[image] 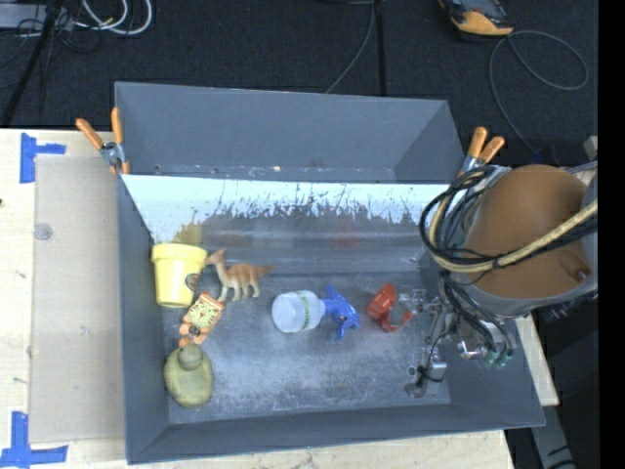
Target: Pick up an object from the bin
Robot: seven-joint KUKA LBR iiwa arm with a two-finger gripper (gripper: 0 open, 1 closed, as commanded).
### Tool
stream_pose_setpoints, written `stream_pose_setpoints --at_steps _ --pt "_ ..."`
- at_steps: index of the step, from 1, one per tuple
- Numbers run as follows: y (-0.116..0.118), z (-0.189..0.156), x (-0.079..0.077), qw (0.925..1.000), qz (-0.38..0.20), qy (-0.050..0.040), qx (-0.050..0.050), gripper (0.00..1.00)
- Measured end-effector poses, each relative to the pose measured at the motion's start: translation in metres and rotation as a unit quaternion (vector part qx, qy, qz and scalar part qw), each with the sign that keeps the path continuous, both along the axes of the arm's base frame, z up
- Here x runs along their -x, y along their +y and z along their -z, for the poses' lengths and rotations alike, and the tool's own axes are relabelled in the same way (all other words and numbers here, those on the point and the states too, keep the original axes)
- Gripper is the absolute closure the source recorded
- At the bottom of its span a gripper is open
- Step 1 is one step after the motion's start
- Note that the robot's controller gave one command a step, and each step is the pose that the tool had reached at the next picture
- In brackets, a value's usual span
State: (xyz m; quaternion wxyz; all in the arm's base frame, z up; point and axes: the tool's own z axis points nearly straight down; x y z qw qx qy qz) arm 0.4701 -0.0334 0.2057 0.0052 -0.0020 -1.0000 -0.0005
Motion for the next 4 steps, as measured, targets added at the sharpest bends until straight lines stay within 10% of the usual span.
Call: stream_pose_setpoints --at_steps 1,3,4 --pt "0.000 -0.004 -0.002 1.0000 -0.001 -0.0041 0.000 0.00" --pt "0.091 0.077 -0.067 0.9998 0.022 -0.0024 0.000 0.00" --pt "0.054 0.093 -0.116 0.9997 -0.026 -0.0052 0.000 0.00"
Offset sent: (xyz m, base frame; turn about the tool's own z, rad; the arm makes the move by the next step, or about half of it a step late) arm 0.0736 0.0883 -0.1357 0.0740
